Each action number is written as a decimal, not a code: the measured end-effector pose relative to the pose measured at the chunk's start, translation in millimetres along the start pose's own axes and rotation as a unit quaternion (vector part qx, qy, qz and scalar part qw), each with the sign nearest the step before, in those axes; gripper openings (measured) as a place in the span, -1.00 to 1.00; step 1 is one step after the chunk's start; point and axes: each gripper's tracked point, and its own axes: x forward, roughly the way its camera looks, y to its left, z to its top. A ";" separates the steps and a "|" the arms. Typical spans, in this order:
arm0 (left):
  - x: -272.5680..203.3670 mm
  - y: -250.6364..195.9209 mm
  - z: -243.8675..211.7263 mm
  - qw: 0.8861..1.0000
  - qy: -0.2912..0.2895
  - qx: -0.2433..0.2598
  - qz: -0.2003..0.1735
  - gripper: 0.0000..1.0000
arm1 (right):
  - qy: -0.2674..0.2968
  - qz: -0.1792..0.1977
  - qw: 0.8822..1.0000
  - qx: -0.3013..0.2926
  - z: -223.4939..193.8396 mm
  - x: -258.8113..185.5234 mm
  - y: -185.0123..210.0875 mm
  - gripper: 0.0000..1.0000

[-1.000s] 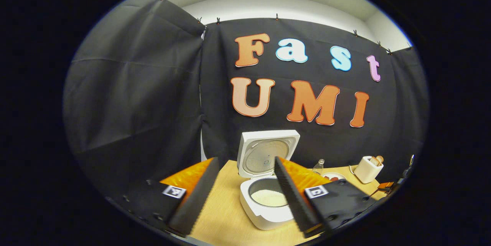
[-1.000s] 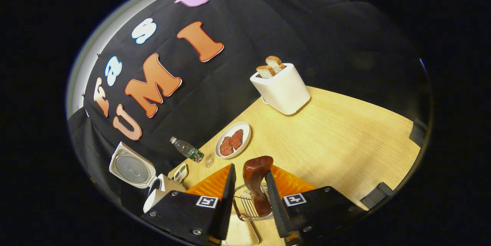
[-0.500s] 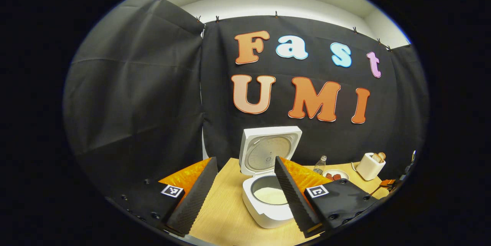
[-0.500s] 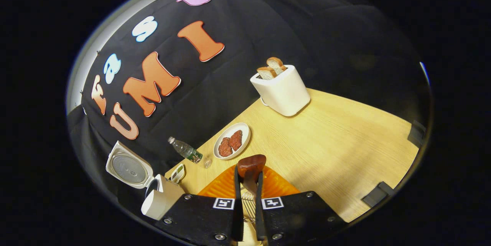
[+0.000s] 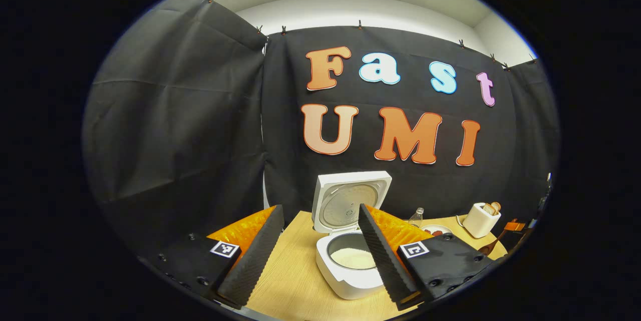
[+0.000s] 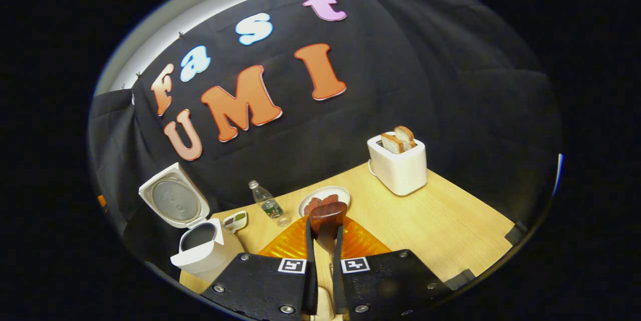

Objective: Close the left gripper, press the button to open the rice cooker; take a wooden spoon from the chopstick holder with the right hand, scoop a spoonful of rice and pour it into the rice cooker, then put the wooden spoon back into the chopstick holder.

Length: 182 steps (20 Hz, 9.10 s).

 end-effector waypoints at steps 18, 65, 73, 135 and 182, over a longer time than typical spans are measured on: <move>-13.0 5.1 -9.4 1.000 0.005 -0.009 -0.019 1.00 | 0.077 0.050 0.983 -0.156 -113.4 -44.3 100.3 -0.78; -10.8 -1.4 -24.1 0.999 0.025 0.017 -0.028 1.00 | 0.140 0.009 0.906 0.400 -164.0 -8.9 60.2 -0.79; -10.3 -3.9 -22.7 0.999 0.024 0.010 -0.032 1.00 | 0.115 0.020 0.890 0.441 -110.1 -16.9 66.7 -0.79; 15.1 62.8 -56.1 0.997 0.056 -0.037 -0.024 1.00 | 0.021 0.144 0.970 0.193 18.6 111.2 352.1 -0.78; 3.9 79.0 -64.8 0.997 0.061 -0.038 -0.003 1.00 | -0.036 0.256 0.951 -0.170 -15.4 64.1 420.4 -0.78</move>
